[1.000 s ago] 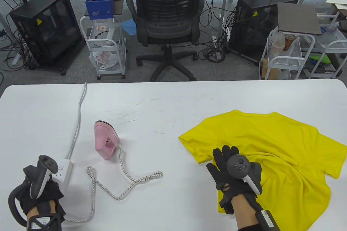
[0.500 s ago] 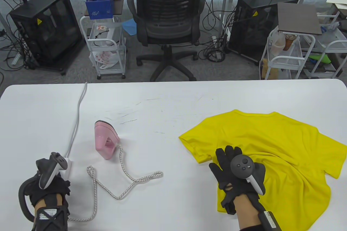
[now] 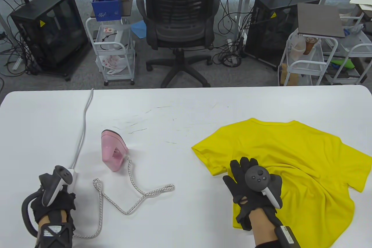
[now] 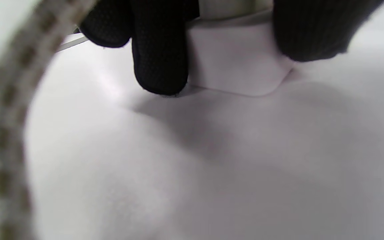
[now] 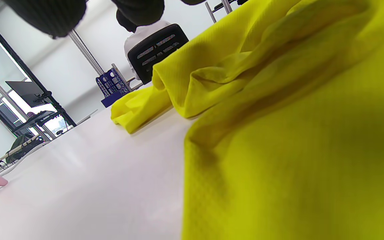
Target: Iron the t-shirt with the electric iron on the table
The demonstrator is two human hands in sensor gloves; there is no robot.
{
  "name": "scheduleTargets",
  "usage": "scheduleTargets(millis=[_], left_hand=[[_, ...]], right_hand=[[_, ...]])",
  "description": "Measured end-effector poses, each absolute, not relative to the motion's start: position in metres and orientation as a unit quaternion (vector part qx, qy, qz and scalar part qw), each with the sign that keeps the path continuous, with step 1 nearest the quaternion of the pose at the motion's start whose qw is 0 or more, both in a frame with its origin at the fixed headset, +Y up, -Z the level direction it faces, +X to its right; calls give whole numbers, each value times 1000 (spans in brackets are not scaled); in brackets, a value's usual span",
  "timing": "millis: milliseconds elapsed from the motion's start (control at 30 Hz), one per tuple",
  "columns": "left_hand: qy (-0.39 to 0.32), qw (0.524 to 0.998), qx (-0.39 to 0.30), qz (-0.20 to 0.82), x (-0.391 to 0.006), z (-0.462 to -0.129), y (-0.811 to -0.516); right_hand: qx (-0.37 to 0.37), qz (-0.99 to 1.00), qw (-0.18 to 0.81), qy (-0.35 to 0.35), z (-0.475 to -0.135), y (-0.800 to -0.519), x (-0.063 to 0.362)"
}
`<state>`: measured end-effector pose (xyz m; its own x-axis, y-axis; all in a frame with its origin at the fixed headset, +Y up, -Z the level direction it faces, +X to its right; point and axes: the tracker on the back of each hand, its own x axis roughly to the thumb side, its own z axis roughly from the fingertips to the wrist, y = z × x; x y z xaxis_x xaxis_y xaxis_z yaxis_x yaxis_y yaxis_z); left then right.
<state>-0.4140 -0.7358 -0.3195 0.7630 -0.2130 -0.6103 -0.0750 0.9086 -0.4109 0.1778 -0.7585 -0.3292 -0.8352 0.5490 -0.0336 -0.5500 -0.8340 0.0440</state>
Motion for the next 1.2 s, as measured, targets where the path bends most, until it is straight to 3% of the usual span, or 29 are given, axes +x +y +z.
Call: scheduleTargets(millis=[267,633,833,1000,1100,1200], left_hand=[[343,908,-228,-77,-408,-326,-735],[344,909,-229,-44,-411,-321,-732],[343,927,-141,-61,-393,-311,-694],[278,946,-163,-20,-356,-306,-667],[200,962,-181,33,-315,-301,-657],[117,980,-163,15,-270,-295,-650]], right_hand=[[-10,956,291,32,-327,-760,179],[-16,953,302,25,-328,-759,183],[-15,954,299,24,-328,-758,182],[-13,954,299,30,-328,-758,181],[-14,953,302,30,-328,-759,181],[-19,953,301,25,-328,-758,183]])
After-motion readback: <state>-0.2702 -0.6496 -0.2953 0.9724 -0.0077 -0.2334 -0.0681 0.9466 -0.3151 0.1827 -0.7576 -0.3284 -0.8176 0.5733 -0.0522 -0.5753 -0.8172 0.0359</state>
